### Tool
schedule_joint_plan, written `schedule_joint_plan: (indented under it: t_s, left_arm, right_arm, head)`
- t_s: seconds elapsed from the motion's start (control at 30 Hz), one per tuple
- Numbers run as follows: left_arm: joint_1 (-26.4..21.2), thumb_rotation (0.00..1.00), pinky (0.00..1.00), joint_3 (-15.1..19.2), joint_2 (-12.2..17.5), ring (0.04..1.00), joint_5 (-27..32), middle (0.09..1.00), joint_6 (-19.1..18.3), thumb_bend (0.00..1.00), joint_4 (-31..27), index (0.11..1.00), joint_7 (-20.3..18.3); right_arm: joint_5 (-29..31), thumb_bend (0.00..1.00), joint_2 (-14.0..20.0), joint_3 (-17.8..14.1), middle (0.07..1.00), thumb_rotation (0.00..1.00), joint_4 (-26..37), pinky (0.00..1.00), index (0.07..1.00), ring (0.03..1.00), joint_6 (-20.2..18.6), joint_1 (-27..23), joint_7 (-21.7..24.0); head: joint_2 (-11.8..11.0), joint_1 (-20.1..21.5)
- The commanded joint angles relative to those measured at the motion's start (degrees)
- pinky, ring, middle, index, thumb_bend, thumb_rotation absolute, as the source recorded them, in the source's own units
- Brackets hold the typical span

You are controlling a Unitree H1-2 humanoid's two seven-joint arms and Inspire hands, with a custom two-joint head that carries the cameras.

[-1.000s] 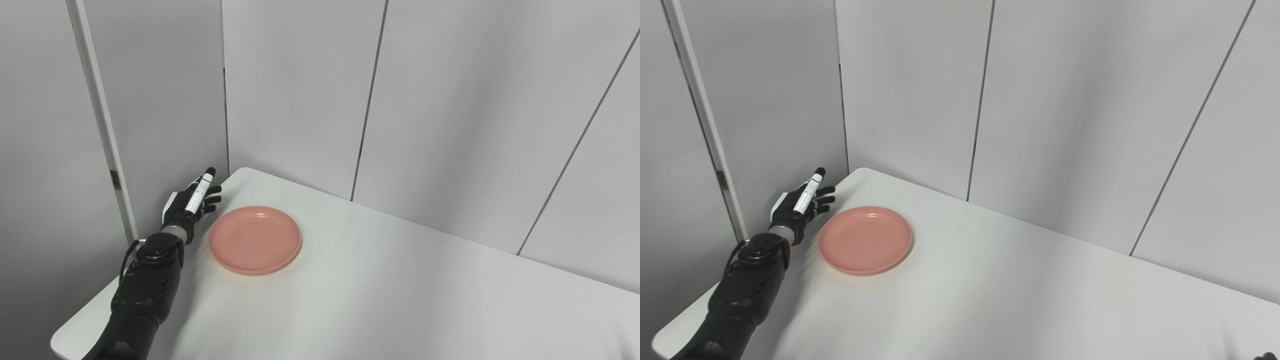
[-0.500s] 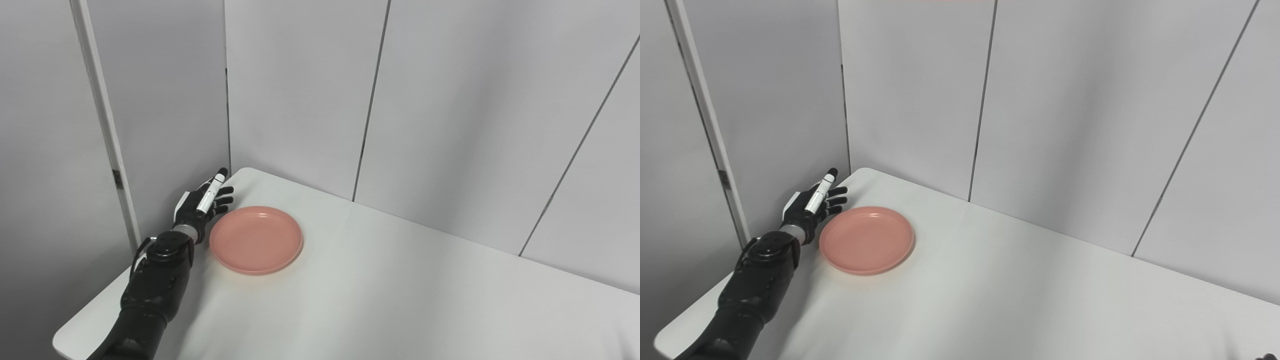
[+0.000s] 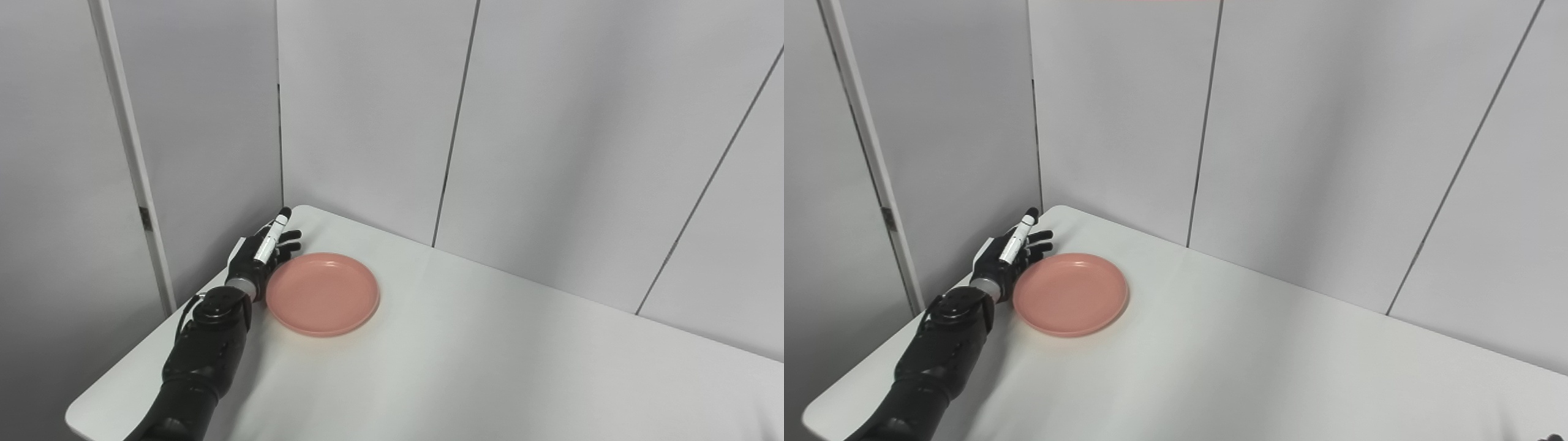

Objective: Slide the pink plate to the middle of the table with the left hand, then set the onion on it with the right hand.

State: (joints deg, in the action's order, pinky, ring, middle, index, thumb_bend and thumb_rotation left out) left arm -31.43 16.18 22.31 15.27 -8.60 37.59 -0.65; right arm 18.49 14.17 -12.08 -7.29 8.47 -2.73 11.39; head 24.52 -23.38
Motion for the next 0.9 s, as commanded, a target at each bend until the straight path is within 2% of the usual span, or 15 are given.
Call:
schedule_joint_plan:
  t_s: [0.0, 0.13, 0.47, 0.63, 0.87]
  left_arm:
    - [-1.2, 0.82, 0.83, -2.0, -3.6, 0.78, 1.8, 0.797, -2.0, 0.72, 0.6, 0.884, -4.9]
    - [-0.3, 0.81, 0.79, -2.3, -4.0, 0.792, 3.0, 0.802, -2.8, 0.71, -1.4, 0.875, -6.0]
    - [2.9, 0.85, 0.85, -5.7, -4.3, 0.801, 3.1, 0.799, -3.7, 0.76, -7.6, 0.881, -9.9]
    - [2.5, 0.86, 0.88, -6.6, -3.5, 0.793, 4.4, 0.797, -2.2, 0.74, -5.7, 0.876, -15.2]
    - [1.0, 0.83, 0.81, -7.4, -2.6, 0.764, 4.1, 0.763, -0.3, 0.73, -2.4, 0.853, -19.1]
  right_arm:
    - [0.5, 0.81, -2.4, 0.7, 1.0, 0.98, -3.5, 1.0, 1.0, 1.0, -1.3, 4.4, 0.2]
    - [0.4, 0.82, -2.5, 0.7, 1.0, 0.97, -3.2, 1.0, 1.0, 1.0, -1.6, 4.4, -0.2]
    - [-0.1, 0.82, -2.7, 1.0, 1.0, 0.98, -2.4, 1.0, 1.0, 1.0, -2.0, 4.6, -0.9]
    - [-0.7, 0.83, -2.8, 1.2, 1.0, 0.98, -2.1, 1.0, 1.0, 1.0, -1.9, 4.7, -1.3]
    - [-1.3, 0.82, -3.1, 1.3, 0.999, 1.0, -1.3, 1.0, 1.0, 0.998, -2.2, 5.0, -1.7]
  head:
    - [0.0, 0.0]
    - [0.2, 0.2]
    - [0.9, 1.4]
    - [1.1, 1.9]
    - [1.8, 2.9]
